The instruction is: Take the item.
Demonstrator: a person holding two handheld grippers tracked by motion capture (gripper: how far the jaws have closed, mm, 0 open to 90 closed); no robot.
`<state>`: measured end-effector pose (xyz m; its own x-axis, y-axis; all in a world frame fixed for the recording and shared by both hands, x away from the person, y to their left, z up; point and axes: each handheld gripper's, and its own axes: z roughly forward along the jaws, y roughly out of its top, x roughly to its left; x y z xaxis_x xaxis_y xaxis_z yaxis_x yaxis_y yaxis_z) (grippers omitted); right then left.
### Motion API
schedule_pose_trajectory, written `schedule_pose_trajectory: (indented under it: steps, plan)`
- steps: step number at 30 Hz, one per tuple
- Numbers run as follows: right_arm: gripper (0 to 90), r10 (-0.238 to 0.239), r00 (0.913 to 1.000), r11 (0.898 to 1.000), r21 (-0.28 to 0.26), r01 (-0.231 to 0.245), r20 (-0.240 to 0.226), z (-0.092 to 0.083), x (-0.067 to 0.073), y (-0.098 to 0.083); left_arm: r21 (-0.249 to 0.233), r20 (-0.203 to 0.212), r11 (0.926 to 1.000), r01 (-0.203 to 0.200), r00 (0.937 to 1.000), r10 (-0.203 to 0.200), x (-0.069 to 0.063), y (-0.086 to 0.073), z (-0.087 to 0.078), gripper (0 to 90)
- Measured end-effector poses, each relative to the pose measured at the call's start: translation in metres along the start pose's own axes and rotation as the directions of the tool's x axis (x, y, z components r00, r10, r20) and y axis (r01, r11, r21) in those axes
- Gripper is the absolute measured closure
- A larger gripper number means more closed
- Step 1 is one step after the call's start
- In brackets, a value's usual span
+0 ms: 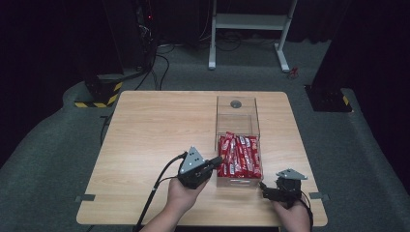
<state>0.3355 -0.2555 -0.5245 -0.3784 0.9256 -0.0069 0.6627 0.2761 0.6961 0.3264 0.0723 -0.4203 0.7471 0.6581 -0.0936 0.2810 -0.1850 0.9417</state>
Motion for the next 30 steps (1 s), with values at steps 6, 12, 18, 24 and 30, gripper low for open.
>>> schedule_pose_trajectory:
  steps: [6, 12, 18, 24, 30]
  plan:
    - [8.7, 0.000, 1.0000, 1.000, 0.000, 0.000, 0.000, 0.000, 0.000, 0.000, -0.004, -0.009, 1.0000, 0.001, 1.0000, -0.001, 0.003, 0.000, -0.004, 90.0]
    - [8.8, -0.004, 1.0000, 1.000, -0.002, 0.004, 0.002, 0.000, 0.000, 0.000, -0.008, -0.019, 1.0000, 0.005, 0.9998, -0.005, 0.006, 0.000, -0.008, 90.0]
    - [8.8, -0.003, 1.0000, 1.000, -0.001, 0.003, 0.001, 0.000, 0.000, 0.000, -0.010, -0.028, 0.9999, 0.008, 0.9996, -0.008, 0.010, 0.000, -0.011, 90.0]
    - [8.8, -0.004, 1.0000, 1.000, -0.004, 0.004, 0.001, 0.001, 0.000, 0.000, -0.017, -0.041, 0.9997, 0.017, 0.9990, -0.017, 0.015, -0.002, -0.015, 90.0]
    - [8.8, -0.003, 1.0000, 1.000, -0.003, 0.003, 0.001, 0.001, 0.000, 0.000, -0.025, -0.054, 0.9993, 0.028, 0.9981, -0.029, 0.020, -0.003, -0.020, 90.0]
